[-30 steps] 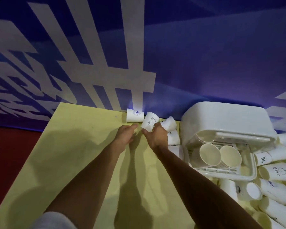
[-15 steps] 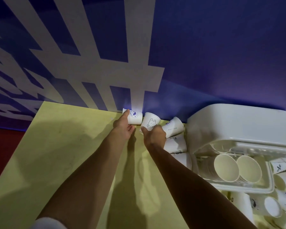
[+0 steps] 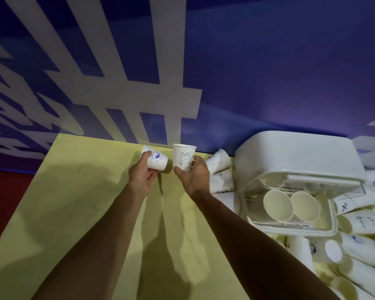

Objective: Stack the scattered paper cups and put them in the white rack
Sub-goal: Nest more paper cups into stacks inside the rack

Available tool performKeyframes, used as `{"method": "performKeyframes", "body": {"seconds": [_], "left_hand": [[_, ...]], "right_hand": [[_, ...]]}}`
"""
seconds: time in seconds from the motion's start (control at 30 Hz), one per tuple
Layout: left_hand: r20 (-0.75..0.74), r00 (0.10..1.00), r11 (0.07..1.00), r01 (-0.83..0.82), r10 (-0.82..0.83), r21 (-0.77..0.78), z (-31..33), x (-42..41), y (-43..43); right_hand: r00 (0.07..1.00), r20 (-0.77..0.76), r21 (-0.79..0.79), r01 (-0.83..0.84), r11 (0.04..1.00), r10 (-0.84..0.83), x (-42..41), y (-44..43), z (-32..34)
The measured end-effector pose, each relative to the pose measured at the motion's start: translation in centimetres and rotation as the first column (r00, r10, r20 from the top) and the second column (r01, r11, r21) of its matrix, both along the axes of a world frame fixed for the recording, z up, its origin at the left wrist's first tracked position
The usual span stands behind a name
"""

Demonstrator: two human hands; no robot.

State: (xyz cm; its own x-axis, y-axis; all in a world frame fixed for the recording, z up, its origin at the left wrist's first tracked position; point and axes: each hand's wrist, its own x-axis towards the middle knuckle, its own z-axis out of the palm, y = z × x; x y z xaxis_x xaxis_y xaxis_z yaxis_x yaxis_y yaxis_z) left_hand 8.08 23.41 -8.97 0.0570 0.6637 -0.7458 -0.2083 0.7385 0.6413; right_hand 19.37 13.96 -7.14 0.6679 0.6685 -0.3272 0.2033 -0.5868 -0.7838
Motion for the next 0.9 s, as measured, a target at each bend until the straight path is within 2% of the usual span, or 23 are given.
{"method": "performKeyframes", "body": {"seconds": [0.13, 0.3, 0.57, 0.7, 0.9], "left_hand": [[0.014, 1.0, 0.999, 0.016, -0.016, 0.052, 2.1, -0.2, -2.1], [-0.032, 0.989, 0.976, 0.15, -0.147, 0.158, 4.9, 0.7, -6.2], [-0.053, 0.914, 0.866, 0.399, -0.402, 0.302, 7.1, 3.1, -13.3], [-0.09, 0.839, 0.78, 0.533, -0.536, 0.329, 7.1, 4.9, -16.2], [-0.089, 0.788, 0.717, 0.595, -0.609, 0.362, 8.6, 7.5, -19.4]], "right_hand": [[0.999, -0.032, 0.091, -0.022, 0.996, 0.025, 0.1, -1.9, 2.9], [0.999, 0.012, 0.168, -0.052, 0.984, 0.051, 1.2, -5.2, 6.2], [0.998, -0.056, 0.361, 0.026, 0.932, -0.006, 5.0, -14.2, 9.5], [0.992, -0.062, 0.441, 0.127, 0.888, -0.111, 7.5, -20.1, 10.2], [0.964, -0.1, 0.448, 0.266, 0.854, -0.248, 10.9, -27.0, 8.9]]}}
